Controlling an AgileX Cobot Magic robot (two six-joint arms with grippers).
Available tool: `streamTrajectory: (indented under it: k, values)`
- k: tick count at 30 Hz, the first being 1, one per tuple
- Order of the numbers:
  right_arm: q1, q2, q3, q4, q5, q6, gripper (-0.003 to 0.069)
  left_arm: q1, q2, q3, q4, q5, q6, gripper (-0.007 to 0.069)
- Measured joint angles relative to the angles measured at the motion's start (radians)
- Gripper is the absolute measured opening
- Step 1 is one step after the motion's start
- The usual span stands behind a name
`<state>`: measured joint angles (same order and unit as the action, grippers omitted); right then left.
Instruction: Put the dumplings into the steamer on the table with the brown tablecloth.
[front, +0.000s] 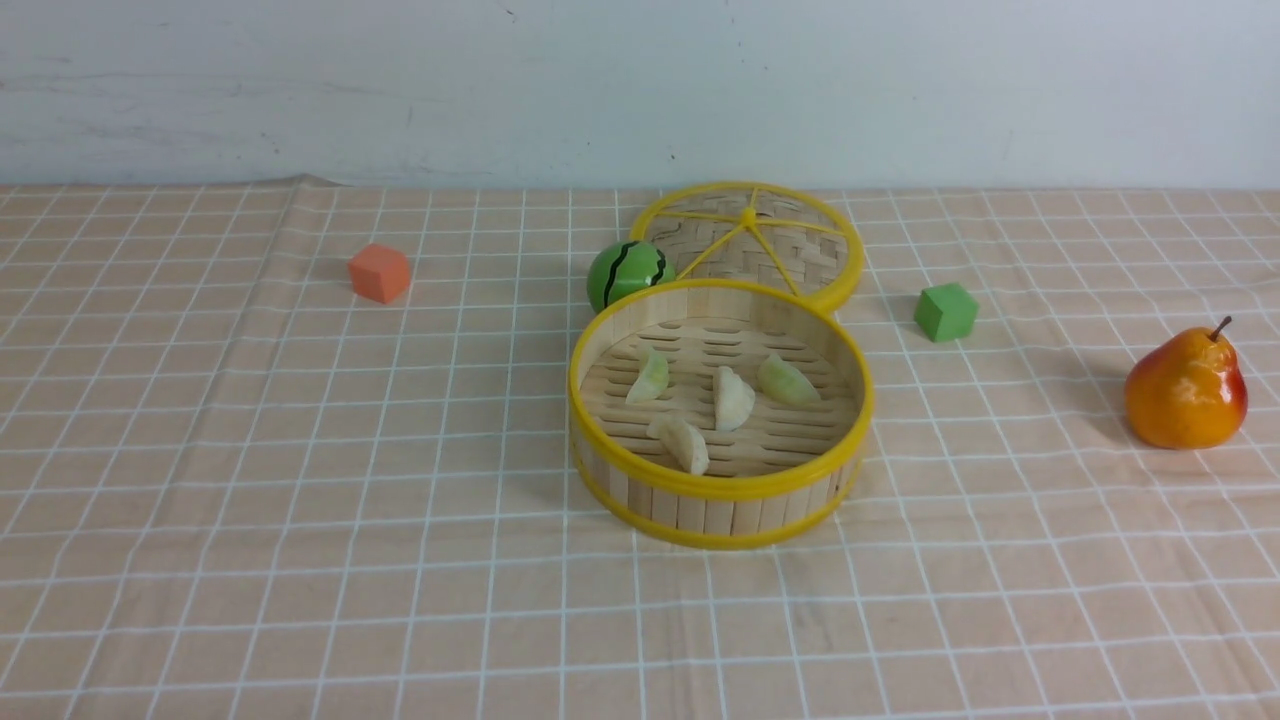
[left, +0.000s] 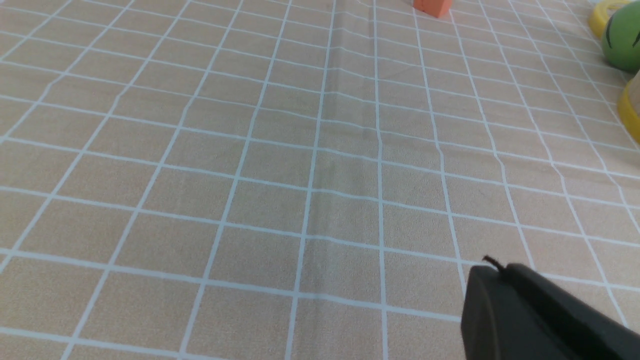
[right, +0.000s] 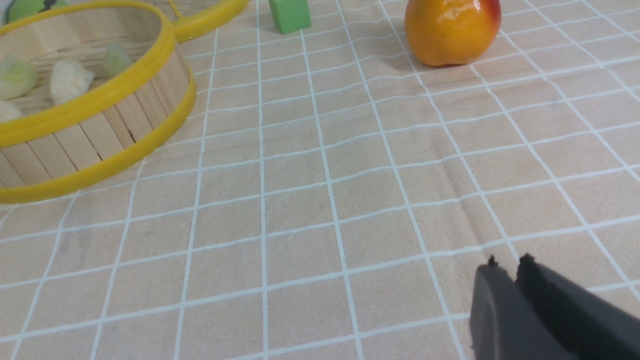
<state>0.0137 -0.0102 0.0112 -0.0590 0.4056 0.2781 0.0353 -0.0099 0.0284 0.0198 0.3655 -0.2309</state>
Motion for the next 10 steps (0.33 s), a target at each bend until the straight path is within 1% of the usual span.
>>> streamTrajectory:
  k: [10]
  values:
    - [0.000, 0.000, 0.000, -0.001, 0.000, 0.000, 0.0076, 0.000, 0.000, 0.000, 0.000, 0.000, 0.000, -0.0011]
